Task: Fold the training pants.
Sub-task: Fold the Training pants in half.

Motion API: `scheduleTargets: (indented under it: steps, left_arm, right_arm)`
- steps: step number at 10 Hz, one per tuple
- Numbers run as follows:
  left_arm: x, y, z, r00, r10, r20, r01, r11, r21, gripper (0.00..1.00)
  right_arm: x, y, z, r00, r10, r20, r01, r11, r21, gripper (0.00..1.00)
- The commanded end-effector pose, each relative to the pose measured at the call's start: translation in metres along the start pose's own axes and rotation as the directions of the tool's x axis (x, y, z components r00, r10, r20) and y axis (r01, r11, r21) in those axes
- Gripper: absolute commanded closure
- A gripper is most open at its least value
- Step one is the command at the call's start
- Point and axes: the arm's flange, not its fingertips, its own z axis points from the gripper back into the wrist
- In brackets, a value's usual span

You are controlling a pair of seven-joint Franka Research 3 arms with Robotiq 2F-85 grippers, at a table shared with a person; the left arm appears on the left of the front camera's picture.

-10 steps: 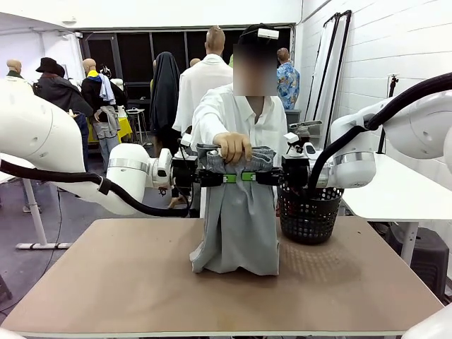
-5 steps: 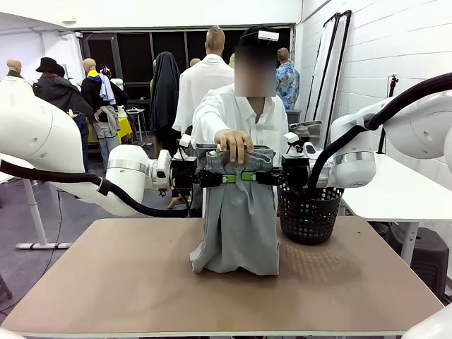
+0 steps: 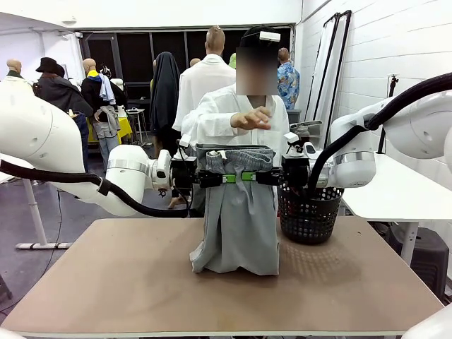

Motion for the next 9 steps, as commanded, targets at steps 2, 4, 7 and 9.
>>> scheduleTargets:
  steps: [2,4,7,9]
  left_arm:
    - [0.0009,-0.0026,-0.0006,0.999,-0.018,0.033,0.019,1.0,-0.009,1.0]
    - [0.0009,-0.0026,-0.0006,0.999,-0.018,0.033,0.019,1.0,-0.009,1.0]
    - [0.0009,-0.0026,-0.0006,0.999,-0.018,0.033,0.019,1.0,-0.009,1.0]
    - [0.0009,-0.0026,-0.0006,0.999,-0.018,0.033,0.019,1.0,-0.009,1.0]
  right_arm:
    - [0.0028,0.0027,-0.0015,1.0,-0.002,0.011,0.002,1.0,-0.002,1.0]
    - [0.0028,0.0027,-0.0015,1.0,-0.002,0.011,0.002,1.0,-0.002,1.0]
    - [0.0028,0.0027,-0.0015,1.0,-0.002,0.011,0.002,1.0,-0.002,1.0]
    - [0.0028,0.0027,-0.0015,1.0,-0.002,0.011,0.002,1.0,-0.002,1.0]
